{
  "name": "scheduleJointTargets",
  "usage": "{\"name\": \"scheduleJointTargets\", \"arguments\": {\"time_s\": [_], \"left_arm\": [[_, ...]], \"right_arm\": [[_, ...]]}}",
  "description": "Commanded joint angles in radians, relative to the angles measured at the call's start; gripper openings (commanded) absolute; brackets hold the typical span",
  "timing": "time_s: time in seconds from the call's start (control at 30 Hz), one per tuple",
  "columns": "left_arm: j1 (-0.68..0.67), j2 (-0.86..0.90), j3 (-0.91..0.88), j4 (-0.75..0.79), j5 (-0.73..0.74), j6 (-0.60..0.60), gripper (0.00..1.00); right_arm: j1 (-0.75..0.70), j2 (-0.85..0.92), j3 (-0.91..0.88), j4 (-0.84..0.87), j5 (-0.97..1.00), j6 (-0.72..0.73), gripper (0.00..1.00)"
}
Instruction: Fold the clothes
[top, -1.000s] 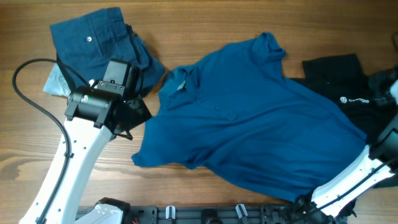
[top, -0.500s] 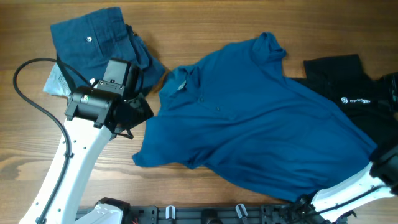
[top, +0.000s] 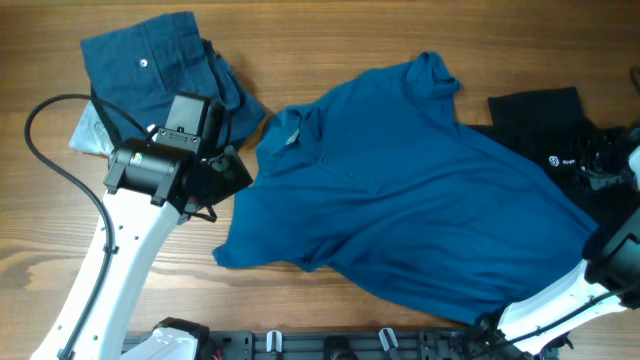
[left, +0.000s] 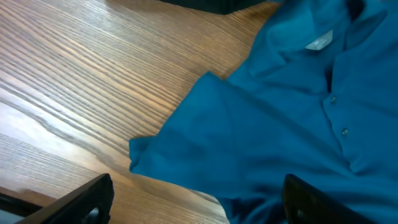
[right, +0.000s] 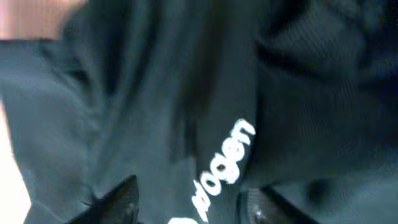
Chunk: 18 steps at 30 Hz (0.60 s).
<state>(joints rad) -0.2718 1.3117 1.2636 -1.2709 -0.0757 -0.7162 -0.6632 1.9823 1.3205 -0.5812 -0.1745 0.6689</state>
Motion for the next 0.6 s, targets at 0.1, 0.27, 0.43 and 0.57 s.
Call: {"name": "scheduleJointTargets", "arguments": {"time_s": [0.1, 0.27, 0.43, 0.57], "left_arm": [[0.008, 0.002, -0.002, -0.004, 0.034, 0.005, 0.88], [0.008, 0.002, -0.002, -0.003, 0.034, 0.005, 0.89], [0.008, 0.002, -0.002, 0.001, 0.034, 0.005, 0.89], [0.008, 0.002, -0.002, 0.003, 0.036, 0.005, 0.92]], "right_arm": [[-0.006, 0.02, 0.028, 0.161, -0.069, -0.037, 0.04], [-0.077, -0.055, 0.244, 0.288, -0.386, -0.057, 0.04], [-0.124, -0.063, 0.453, 0.269, -0.402, -0.056, 0.04], [-0.149, -0.063, 0.474, 0.181, -0.262, -0.022, 0.04]]}}
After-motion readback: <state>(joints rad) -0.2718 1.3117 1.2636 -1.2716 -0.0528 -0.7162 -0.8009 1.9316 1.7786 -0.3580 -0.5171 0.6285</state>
